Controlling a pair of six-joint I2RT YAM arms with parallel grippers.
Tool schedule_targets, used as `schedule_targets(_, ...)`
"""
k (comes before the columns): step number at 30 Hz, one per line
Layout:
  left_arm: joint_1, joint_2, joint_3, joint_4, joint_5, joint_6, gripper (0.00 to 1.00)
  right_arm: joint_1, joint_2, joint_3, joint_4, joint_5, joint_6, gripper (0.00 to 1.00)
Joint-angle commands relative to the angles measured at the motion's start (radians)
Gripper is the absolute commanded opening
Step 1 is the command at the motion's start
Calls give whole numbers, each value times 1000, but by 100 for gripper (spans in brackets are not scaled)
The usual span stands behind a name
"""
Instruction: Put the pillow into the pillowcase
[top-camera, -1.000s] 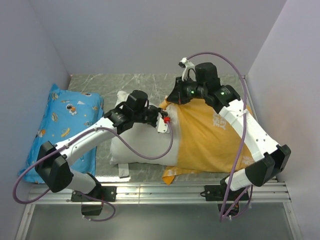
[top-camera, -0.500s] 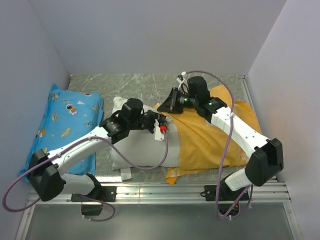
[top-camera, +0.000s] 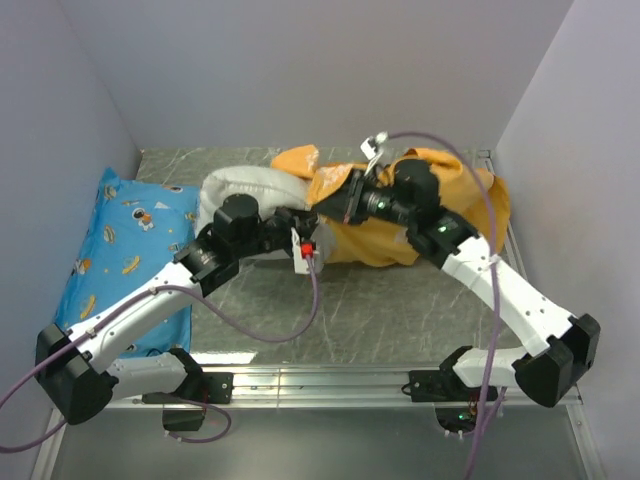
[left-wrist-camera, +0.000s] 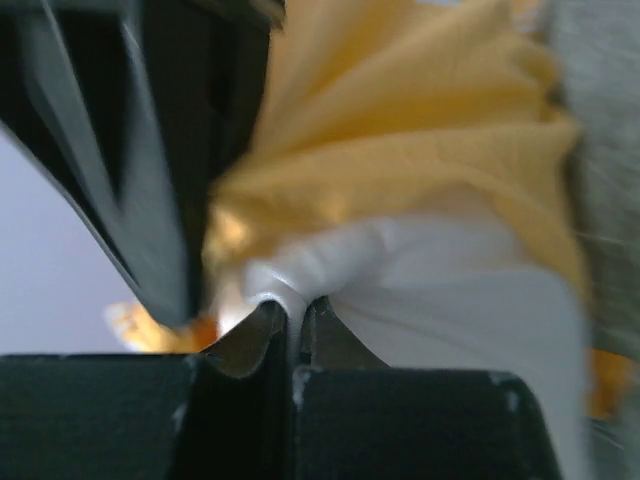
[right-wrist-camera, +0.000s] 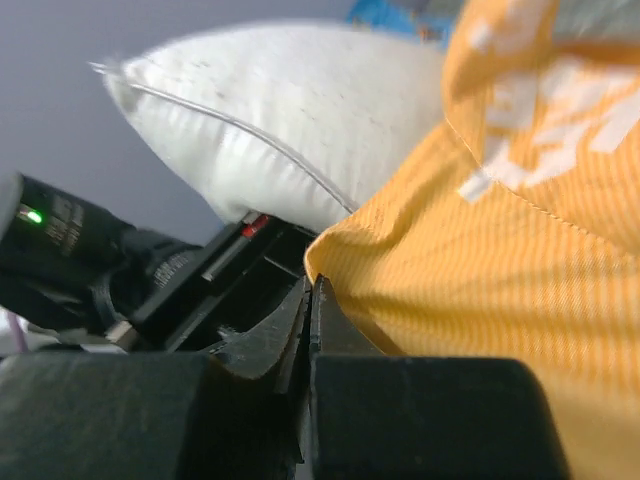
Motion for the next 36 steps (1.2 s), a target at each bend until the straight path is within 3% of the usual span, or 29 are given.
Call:
schedule_targets(1,-42,-33,-127,128,99,45,0,87,39,-172,131,-21,19,0)
schedule_targets(5,-65,-17,-187,115,105,41,0,101,79,-143,103,-26,-17,4)
schedule_targets(7,-72,-19,-190,84,109,47,0,98,73,-89,67,-38,-92,23)
schedule_targets(8,-72,-22,-201,90,105,47,0,92,68,-31,-3,-21,-196,48)
schedule_targets(11,-66,-13,-177,84,84,30,0,29,42,128,-176,0,-420,71)
schedule_targets(12,-60,-10,-164,79,85,18,0,-6,29,167,-227,38,-468,74)
schedule_targets(16,-26,21,-86,46,106,-40,0,-74,-22,281,-427,164,-684,76)
schedule_targets(21,-25,19,-84,15,113,-36,0,-143,-68,187,-589,301,-916,80)
schedule_targets(26,-23,24,-84,15,108,-30,0,-229,-29,139,-565,283,-936,84)
schedule_targets(31,-23,26,-74,1,106,-30,0,-232,48,185,-542,232,-909,85)
schedule_targets(32,-23,27,-77,4,105,-28,0,-232,73,186,-537,191,-910,83)
schedule_targets(34,-25,27,-75,4,105,-30,0,-234,94,195,-554,134,-910,69)
schedule_targets(35,-23,32,-72,4,102,-31,0,-234,103,210,-571,91,-897,48)
schedule_targets(36,-23,32,-71,4,100,-31,0,-231,102,216,-574,7,-884,39)
